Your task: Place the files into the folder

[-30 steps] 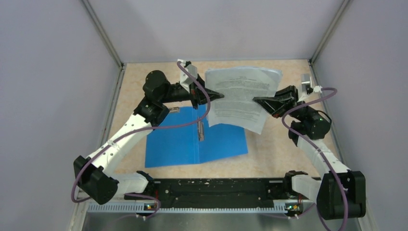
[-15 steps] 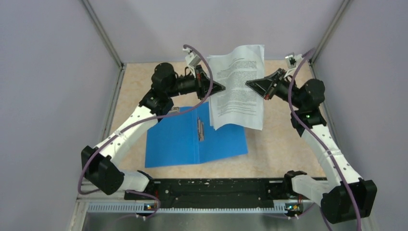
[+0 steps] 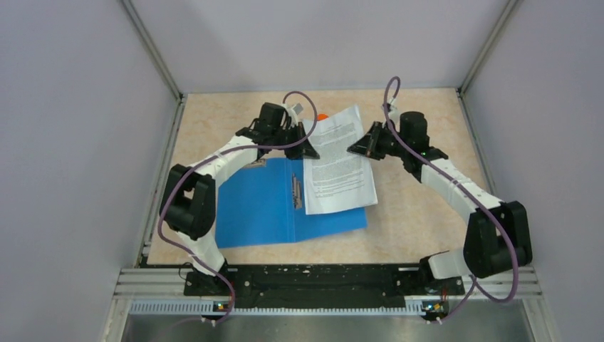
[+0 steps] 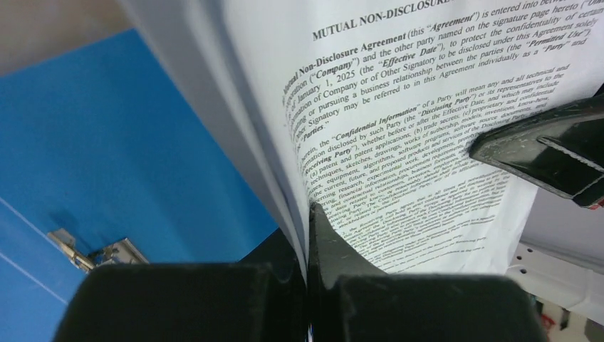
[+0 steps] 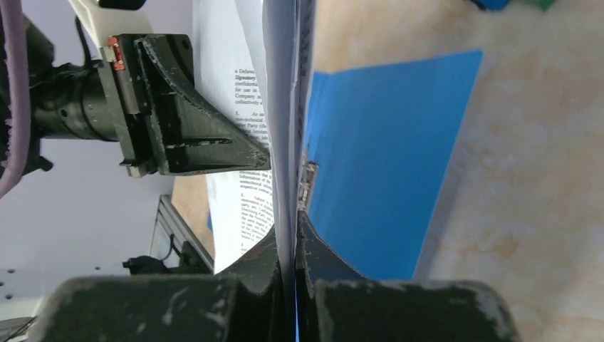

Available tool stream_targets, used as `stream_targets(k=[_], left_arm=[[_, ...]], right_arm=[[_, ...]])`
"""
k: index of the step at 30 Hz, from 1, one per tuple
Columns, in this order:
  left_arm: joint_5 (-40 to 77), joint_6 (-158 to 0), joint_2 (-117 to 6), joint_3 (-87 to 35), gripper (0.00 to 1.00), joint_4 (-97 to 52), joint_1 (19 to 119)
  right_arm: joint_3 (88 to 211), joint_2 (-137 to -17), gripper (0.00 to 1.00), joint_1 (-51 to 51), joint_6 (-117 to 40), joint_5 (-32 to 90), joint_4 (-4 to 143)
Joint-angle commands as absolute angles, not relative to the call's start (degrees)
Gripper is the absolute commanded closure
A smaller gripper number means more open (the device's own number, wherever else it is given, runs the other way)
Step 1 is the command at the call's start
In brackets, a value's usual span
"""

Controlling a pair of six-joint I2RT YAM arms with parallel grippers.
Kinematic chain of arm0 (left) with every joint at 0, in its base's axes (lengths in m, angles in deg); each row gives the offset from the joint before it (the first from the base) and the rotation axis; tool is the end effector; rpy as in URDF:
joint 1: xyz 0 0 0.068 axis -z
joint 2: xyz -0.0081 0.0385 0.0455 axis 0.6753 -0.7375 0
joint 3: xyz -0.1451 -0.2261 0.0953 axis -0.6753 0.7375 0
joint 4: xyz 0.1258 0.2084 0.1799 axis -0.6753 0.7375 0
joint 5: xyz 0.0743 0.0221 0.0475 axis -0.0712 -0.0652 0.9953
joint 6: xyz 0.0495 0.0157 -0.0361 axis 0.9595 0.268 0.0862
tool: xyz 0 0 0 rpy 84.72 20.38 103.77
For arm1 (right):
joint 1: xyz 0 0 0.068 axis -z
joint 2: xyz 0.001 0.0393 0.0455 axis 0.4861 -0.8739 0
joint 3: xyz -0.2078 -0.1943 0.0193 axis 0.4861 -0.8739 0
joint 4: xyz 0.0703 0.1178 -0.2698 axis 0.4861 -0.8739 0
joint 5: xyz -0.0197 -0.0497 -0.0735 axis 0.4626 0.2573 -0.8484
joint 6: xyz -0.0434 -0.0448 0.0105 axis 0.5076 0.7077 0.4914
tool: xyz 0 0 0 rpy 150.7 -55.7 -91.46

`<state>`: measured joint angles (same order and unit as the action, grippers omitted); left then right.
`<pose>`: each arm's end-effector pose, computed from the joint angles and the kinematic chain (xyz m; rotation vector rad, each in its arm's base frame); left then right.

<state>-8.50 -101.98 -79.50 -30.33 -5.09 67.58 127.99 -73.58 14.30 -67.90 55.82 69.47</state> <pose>0.3903 -0.2138 0.2564 0.1586 2.3949 -1.2248 0.3346 0.1164 0.2764 -0.0146 2.1067 1.1476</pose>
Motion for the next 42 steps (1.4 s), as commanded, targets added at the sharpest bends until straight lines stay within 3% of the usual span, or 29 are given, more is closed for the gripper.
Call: stream_targets(k=[1,6,15,22,27,29,34,42], left_arm=[[-5.6,-103.3,-81.4,-27.5,1.00,-1.6,67.0],[-0.8,-103.1,-82.8,-25.4,0.98,-1.0,67.0],[7.3,-101.7,-78.3,-19.7,0.61,-1.6,67.1],[14.6,-103.5,-70.0,-12.6,0.53,-3.7,67.1],[19.6,-106.2,-64.3,-6.5,0.55,-6.0,67.2],[21.7,-107.2,-63.2,-4.6,0.60,-6.8,67.2],[22.5,-109.2,-66.1,-2.7,0.84,-8.5,67.3],[22.6,-111.0,-71.1,-2.2,1.00,-11.0,69.1]], right_arm=[[129.0,-78.6,1.00,12.9,-65.3,53.5,70.1],[127.8,-85.4,1.00,11.1,-63.8,52.6,73.4],[124.8,-91.1,1.00,9.9,-57.9,51.4,79.7],[123.8,-93.2,1.00,9.9,-55.6,50.7,80.1],[122.3,-93.0,1.00,9.9,-55.8,50.1,81.5],[121.8,-92.9,1.00,9.9,-56.0,50.2,82.3],[120.0,-92.6,1.00,10.0,-57.6,50.7,84.9],[117.2,-91.4,1.00,9.9,-61.8,51.1,89.8]])
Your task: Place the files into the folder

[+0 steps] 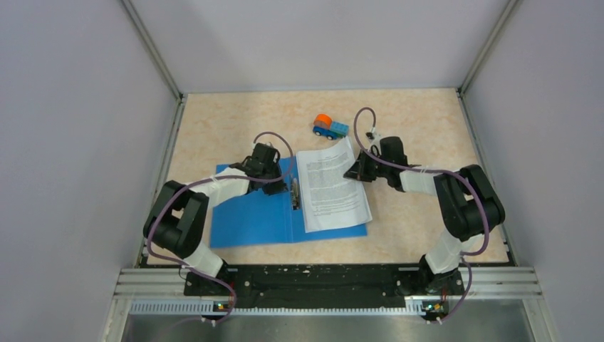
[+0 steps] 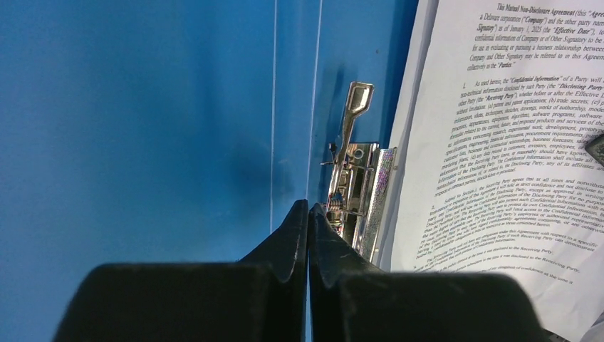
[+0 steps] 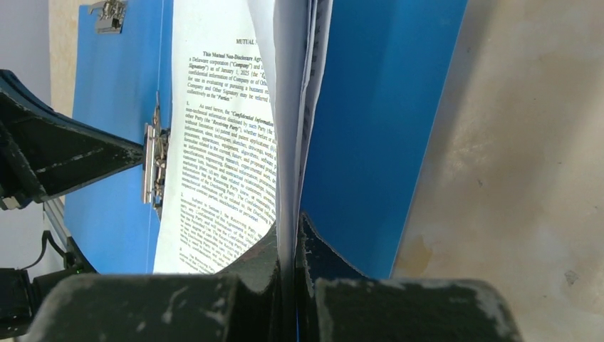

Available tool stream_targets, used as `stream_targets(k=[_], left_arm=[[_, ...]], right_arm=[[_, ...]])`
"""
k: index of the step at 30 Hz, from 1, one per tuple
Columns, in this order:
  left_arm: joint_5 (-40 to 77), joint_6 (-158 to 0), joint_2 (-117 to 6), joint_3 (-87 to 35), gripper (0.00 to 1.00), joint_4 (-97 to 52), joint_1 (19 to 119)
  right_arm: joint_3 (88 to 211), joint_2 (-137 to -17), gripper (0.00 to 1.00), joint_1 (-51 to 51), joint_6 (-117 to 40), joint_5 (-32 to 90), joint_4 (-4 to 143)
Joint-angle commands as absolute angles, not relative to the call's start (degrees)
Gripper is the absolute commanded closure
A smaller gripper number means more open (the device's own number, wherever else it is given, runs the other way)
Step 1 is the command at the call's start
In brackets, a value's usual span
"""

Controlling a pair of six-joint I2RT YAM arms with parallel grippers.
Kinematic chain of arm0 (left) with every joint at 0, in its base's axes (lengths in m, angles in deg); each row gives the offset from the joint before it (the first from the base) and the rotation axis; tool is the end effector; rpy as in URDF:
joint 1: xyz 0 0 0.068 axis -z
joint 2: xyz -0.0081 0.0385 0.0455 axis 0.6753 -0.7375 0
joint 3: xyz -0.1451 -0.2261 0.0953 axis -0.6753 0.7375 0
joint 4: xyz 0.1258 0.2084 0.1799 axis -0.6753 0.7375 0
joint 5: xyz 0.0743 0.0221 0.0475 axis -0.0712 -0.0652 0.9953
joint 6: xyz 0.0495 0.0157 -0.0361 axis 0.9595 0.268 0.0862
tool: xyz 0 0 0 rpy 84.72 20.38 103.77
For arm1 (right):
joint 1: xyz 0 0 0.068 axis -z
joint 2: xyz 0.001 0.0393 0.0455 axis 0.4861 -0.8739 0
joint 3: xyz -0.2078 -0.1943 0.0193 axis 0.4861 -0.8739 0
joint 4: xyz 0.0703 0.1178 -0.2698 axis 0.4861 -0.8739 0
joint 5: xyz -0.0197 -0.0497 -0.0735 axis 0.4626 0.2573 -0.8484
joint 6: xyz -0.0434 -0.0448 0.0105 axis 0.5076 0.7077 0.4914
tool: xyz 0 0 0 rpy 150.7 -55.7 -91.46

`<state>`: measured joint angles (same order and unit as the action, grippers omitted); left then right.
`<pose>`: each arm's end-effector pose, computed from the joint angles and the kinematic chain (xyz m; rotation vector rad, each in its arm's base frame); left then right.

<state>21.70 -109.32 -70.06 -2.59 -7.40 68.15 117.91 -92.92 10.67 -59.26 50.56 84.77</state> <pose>0.3116 -0.1545 0.1437 -0.3417 2.5975 -0.5642 0.3402 0.1379 0.1215 -0.0982 2.3282 0.9844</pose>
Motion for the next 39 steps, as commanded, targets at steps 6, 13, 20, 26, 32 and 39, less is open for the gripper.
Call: stream_targets(k=[6,13,20,26,32,39], left_arm=[[23.3,-112.2,-73.4,-2.1,1.00,-11.6,70.3],[23.7,-112.1,-74.1,-2.4,1.00,-11.5,70.7],[24.4,-111.4,-74.6,-3.2,1.00,-10.7,70.6],[24.9,-111.0,-74.9,-3.5,1.00,-10.0,70.7],[24.5,-110.8,-75.6,-3.7,1.00,-10.4,70.6],[24.5,-110.3,-76.0,-3.9,1.00,-10.6,70.6]], right_arm=[[115.7,-92.1,1.00,9.9,-65.4,51.9,94.0],[114.5,-91.9,1.00,10.3,-67.2,53.2,96.6],[113.1,-90.2,1.00,11.4,-67.7,53.5,97.4],[110.9,-85.7,1.00,13.0,-66.9,54.6,99.4],[107.1,-79.4,1.00,12.5,-61.5,57.3,105.0],[101.2,-75.3,1.00,10.8,-57.4,59.5,115.8]])
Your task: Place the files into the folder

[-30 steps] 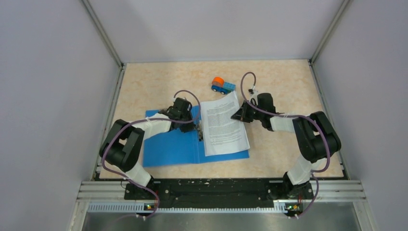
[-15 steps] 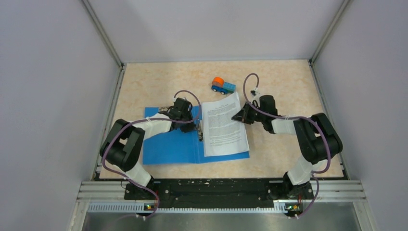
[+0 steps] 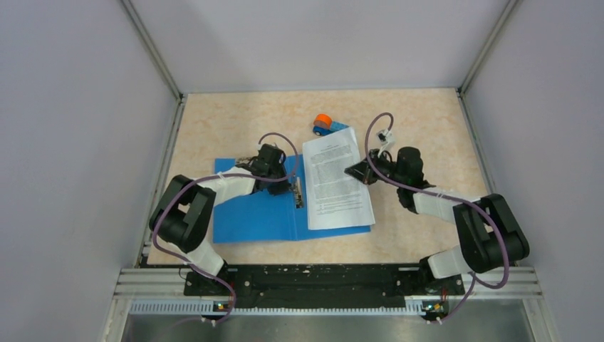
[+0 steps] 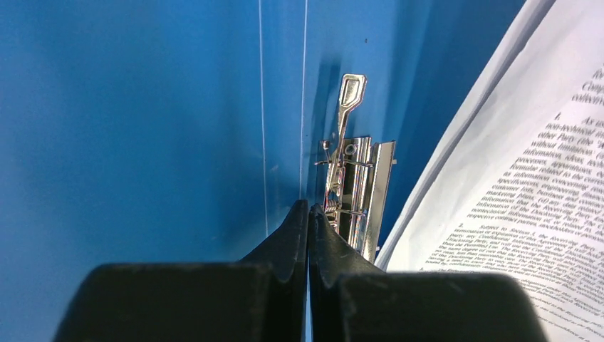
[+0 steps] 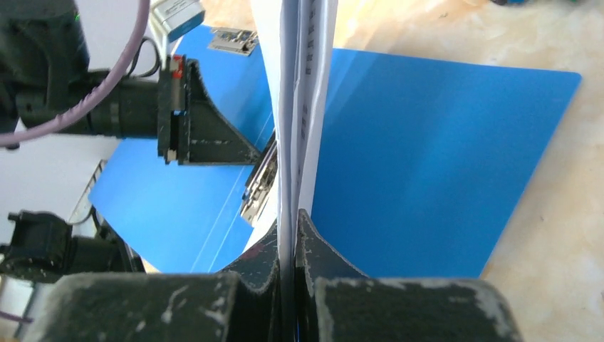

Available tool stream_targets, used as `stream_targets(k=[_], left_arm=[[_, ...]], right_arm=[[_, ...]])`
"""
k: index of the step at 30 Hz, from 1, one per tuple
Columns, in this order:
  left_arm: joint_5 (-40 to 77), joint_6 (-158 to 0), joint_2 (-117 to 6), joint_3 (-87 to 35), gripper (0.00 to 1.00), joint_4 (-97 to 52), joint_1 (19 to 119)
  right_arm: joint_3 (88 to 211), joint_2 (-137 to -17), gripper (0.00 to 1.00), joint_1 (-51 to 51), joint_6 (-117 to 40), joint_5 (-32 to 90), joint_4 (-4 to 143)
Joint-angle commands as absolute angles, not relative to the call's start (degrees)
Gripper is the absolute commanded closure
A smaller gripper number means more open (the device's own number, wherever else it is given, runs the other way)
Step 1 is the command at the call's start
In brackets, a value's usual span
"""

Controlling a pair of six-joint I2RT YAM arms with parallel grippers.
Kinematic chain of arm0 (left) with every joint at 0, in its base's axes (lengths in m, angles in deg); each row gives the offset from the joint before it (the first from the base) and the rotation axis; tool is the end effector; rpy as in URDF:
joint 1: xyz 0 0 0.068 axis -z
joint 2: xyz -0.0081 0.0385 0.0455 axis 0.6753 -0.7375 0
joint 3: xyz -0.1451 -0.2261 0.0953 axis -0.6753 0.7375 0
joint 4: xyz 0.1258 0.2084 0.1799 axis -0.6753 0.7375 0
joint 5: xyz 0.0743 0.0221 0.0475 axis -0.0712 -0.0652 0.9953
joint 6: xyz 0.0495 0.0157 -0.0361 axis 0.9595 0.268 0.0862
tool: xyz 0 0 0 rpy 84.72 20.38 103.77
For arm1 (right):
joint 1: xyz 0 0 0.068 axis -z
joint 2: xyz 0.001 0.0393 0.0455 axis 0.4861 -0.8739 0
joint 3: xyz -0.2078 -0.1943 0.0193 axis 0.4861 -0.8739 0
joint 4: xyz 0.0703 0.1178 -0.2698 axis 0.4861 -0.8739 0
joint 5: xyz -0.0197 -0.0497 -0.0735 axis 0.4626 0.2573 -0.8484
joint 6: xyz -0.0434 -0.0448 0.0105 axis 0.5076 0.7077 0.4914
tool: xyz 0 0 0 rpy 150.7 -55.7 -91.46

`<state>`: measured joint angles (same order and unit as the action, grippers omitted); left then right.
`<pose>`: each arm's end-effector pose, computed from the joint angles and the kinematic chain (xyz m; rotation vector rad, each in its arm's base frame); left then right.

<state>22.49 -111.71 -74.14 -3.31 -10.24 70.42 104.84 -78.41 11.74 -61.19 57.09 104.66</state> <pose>0.3142 -0.1707 0.1275 -0.3527 2.6118 -0.5704 0.2957 0.1217 0.1658 -0.2429 1.9542 1.1250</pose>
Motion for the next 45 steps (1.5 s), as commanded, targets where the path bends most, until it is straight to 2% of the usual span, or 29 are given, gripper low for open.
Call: stream_targets(k=[1,5,10,14,20,25,36,45], left_arm=[[24.5,-110.2,-76.0,-3.9,1.00,-10.6,70.6],[24.5,-110.0,-76.1,-3.6,1.00,-10.9,70.6],[24.6,-109.8,-76.5,-3.5,1.00,-11.0,70.6],[24.7,-109.6,-76.5,-3.6,1.00,-10.9,70.6],[24.6,-109.3,-76.6,-3.5,1.00,-11.0,70.7],[24.3,-109.4,-76.9,-3.5,1.00,-11.3,70.6],[24.2,-109.2,-77.0,-3.8,1.00,-11.1,70.7],[24.2,-109.1,-77.0,-3.9,1.00,-11.0,70.6]], right_arm=[[99.7,-74.6,1.00,10.7,-57.1,59.3,117.9],[96.7,-73.9,1.00,10.8,-56.3,62.5,125.5],[92.3,-77.3,1.00,10.8,-61.6,66.3,143.6],[92.3,-81.1,1.00,10.8,-65.2,64.8,148.7],[93.7,-87.0,1.00,10.6,-68.9,58.9,147.8],[96.1,-89.3,1.00,9.8,-66.9,55.1,139.0],[97.6,-87.2,1.00,9.8,-61.4,49.6,125.1],[96.6,-86.8,1.00,9.7,-60.5,48.9,123.8]])
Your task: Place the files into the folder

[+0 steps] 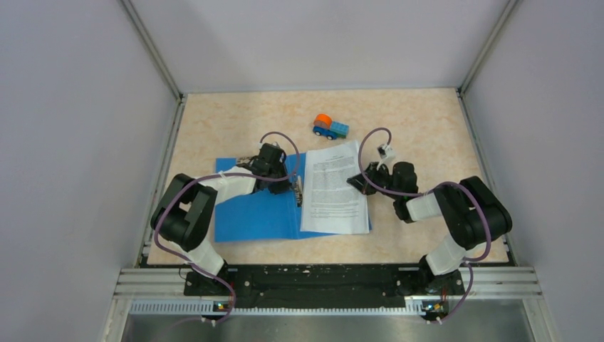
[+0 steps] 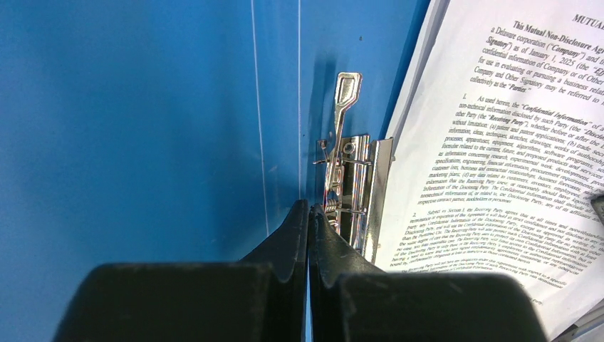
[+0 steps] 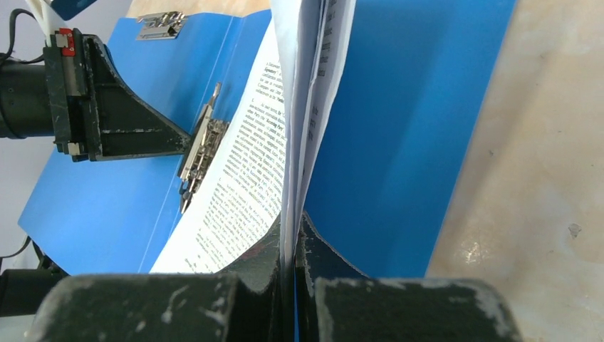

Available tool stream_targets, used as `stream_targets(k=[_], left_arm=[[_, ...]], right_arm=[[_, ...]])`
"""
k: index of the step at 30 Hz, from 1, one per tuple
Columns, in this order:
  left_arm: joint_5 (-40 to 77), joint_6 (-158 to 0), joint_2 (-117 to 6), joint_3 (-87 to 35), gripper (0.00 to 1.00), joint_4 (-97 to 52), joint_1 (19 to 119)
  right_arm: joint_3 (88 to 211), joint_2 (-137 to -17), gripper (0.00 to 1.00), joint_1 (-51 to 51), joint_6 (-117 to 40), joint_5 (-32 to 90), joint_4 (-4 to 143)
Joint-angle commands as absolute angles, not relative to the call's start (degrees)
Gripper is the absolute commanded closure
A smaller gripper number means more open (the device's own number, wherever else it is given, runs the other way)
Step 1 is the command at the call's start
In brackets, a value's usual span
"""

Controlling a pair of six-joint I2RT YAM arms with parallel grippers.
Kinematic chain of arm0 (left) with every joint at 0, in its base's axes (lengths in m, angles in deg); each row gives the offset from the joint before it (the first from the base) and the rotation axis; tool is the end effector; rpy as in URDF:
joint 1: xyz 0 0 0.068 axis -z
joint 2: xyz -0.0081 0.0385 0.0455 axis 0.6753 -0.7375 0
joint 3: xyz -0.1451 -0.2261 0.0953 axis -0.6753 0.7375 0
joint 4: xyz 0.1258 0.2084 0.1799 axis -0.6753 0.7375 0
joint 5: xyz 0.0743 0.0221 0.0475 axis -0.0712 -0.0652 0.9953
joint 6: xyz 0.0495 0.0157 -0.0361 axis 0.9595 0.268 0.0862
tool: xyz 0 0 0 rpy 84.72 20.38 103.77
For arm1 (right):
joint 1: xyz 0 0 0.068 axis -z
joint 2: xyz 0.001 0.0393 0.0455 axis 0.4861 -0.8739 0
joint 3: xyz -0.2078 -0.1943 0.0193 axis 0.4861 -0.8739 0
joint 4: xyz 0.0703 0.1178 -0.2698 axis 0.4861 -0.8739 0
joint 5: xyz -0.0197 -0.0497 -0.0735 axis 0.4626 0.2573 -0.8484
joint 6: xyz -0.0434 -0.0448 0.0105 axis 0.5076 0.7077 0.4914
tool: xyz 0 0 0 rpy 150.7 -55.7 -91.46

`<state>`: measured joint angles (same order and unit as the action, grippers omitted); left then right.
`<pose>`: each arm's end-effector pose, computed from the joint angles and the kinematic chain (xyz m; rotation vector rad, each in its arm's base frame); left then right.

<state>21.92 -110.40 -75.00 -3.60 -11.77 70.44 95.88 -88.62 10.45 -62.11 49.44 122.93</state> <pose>0.3176 -0.1732 0.1260 -0.3154 2.6006 -0.5848 0.2732 0.1159 0.1014 -0.1442 1.9756 1.0273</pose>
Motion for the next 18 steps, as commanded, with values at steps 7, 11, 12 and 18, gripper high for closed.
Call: stream_targets(k=[7,11,12,18], left_arm=[[23.8,-108.8,-77.2,-4.0,1.00,-10.9,70.6],[23.7,-108.5,-77.5,-4.4,1.00,-10.7,70.7],[23.7,-108.5,-77.6,-4.6,1.00,-10.6,70.7],[23.6,-107.4,-78.5,-5.9,1.00,-9.9,70.6]], right_arm=[[97.4,-88.0,1.00,8.4,-59.8,50.5,125.3],[98.1,-88.4,1.00,7.5,-58.3,51.7,125.4],[98.1,-88.4,1.00,7.4,-58.0,51.9,125.3],[100.8,-87.8,1.00,7.3,-54.0,52.6,118.2]])
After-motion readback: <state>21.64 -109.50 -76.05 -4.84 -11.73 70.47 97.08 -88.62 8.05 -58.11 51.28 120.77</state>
